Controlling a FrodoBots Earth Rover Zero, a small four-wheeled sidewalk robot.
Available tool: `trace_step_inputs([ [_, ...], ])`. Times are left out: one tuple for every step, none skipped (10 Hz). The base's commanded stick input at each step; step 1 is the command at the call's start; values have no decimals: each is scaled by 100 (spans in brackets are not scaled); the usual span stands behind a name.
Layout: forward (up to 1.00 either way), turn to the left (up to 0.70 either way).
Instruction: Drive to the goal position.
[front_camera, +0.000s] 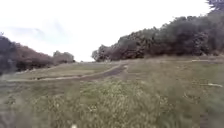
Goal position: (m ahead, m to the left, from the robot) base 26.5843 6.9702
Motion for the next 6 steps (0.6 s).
trace_step_inputs([
  [100,0],
  [100,0],
  [100,0],
  [100,0],
  [100,0],
  [100,0],
])
